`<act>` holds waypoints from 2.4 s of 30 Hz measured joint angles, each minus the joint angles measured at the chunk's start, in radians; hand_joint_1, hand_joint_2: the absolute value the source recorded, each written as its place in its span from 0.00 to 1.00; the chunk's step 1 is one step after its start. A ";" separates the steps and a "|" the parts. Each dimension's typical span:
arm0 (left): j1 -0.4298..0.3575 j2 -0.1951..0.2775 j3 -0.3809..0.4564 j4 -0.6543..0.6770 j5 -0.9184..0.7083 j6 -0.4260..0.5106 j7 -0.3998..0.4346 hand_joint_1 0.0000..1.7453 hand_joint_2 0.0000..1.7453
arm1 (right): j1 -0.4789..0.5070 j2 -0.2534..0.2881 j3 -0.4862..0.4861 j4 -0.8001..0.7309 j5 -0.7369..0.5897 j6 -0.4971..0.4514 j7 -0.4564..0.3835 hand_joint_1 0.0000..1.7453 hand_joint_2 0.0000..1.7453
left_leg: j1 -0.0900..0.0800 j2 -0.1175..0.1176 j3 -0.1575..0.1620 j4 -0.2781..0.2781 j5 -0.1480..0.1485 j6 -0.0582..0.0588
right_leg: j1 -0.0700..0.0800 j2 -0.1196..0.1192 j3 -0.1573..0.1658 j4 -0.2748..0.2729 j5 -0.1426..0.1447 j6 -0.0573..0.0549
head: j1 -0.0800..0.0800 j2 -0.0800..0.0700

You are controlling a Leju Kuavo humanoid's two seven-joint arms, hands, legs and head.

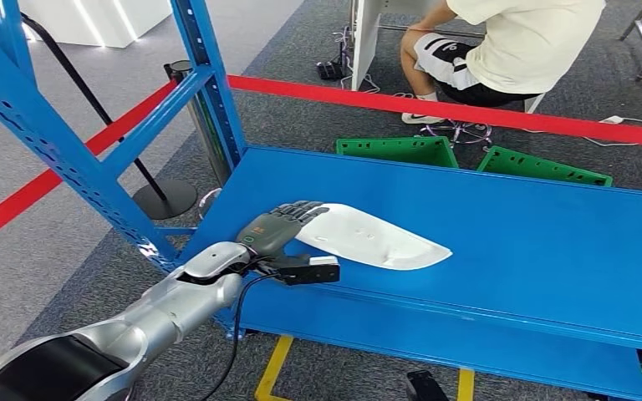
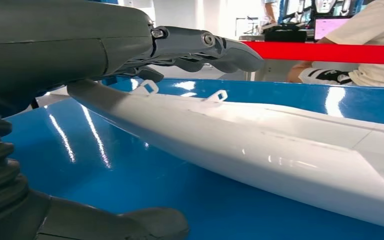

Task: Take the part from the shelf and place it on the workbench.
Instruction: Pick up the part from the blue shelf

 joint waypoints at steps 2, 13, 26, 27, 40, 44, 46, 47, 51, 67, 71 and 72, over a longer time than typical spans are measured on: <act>0.000 0.000 0.000 0.000 0.000 0.000 0.000 0.00 1.00 | 0.000 0.000 0.000 0.000 -0.001 0.000 -0.002 0.00 0.00 | 0.000 0.000 0.000 0.000 0.000 0.000 | 0.000 0.000 0.000 0.000 0.000 0.000 | 0.000 0.000; 0.000 0.000 0.000 -0.002 0.001 0.000 0.000 0.00 1.00 | 0.000 0.000 0.000 0.000 -0.005 -0.001 -0.005 0.00 0.00 | 0.000 0.000 0.000 0.000 0.000 0.000 | 0.000 0.000 0.000 0.000 0.000 0.000 | 0.000 0.000; -0.001 0.000 -0.002 -0.002 -0.006 -0.002 0.012 0.00 1.00 | -0.001 0.000 0.000 0.000 -0.011 -0.001 -0.011 0.00 0.00 | 0.000 0.000 0.000 0.000 0.000 0.000 | 0.000 0.000 0.000 0.000 0.000 0.000 | 0.000 0.000; -0.001 0.000 -0.002 -0.002 -0.006 -0.003 0.014 0.00 1.00 | -0.001 0.000 0.000 0.000 -0.011 -0.001 -0.012 0.00 0.00 | 0.000 0.000 0.000 0.000 0.000 0.000 | 0.000 0.000 0.000 0.000 0.000 0.000 | 0.000 0.000; -0.001 -0.002 -0.002 -0.002 0.001 -0.005 0.030 0.00 1.00 | -0.001 0.000 0.000 0.000 -0.017 -0.001 -0.014 0.00 0.00 | 0.000 0.000 0.001 0.000 0.000 0.000 | 0.000 0.000 0.000 0.000 0.000 0.000 | 0.000 0.000; -0.001 -0.003 -0.002 -0.002 0.001 -0.006 0.032 0.00 1.00 | -0.001 0.000 0.000 0.000 -0.017 -0.001 -0.014 0.00 0.00 | 0.000 0.000 0.001 0.000 0.000 0.000 | 0.000 0.000 0.000 0.000 0.000 0.000 | 0.000 0.000; -0.001 -0.003 -0.002 -0.002 0.002 -0.006 0.033 0.00 1.00 | -0.001 0.000 0.000 0.000 -0.017 -0.001 -0.015 0.00 0.00 | 0.000 0.000 0.001 0.000 0.000 0.000 | 0.000 0.000 0.000 0.000 0.000 0.000 | 0.000 0.000; -0.001 -0.003 -0.002 -0.002 0.002 -0.006 0.033 0.00 1.00 | -0.001 0.000 0.000 0.000 -0.017 -0.001 -0.015 0.00 0.00 | 0.000 0.000 0.001 0.000 0.000 0.000 | 0.000 0.000 0.000 0.000 0.000 0.000 | 0.000 0.000; -0.001 -0.004 -0.002 -0.002 0.008 -0.006 0.033 0.00 1.00 | -0.001 0.000 0.000 0.000 -0.017 -0.002 -0.015 0.00 0.00 | 0.000 0.000 0.001 0.000 0.000 0.000 | 0.000 0.000 0.000 0.000 0.000 0.000 | 0.000 0.000; -0.002 -0.004 -0.010 -0.002 -0.010 0.014 0.047 0.00 1.00 | 0.000 0.000 0.000 0.000 -0.018 -0.004 -0.016 0.00 0.00 | 0.000 0.000 0.001 0.000 0.000 0.000 | 0.000 0.000 0.000 0.000 0.000 0.000 | 0.000 0.000; -0.002 -0.004 -0.010 -0.002 -0.009 0.014 0.048 0.00 1.00 | -0.001 0.000 0.000 0.000 -0.018 -0.004 -0.016 0.00 0.00 | 0.000 0.000 0.001 0.000 0.000 0.000 | 0.000 0.000 0.000 0.000 0.000 0.000 | 0.000 0.000; -0.002 -0.004 -0.010 -0.002 -0.009 0.014 0.049 0.00 1.00 | -0.001 0.000 0.000 0.000 -0.018 -0.004 -0.016 0.00 0.00 | 0.000 0.000 0.001 0.000 0.000 0.000 | 0.000 0.000 0.000 0.000 0.000 0.000 | 0.000 0.000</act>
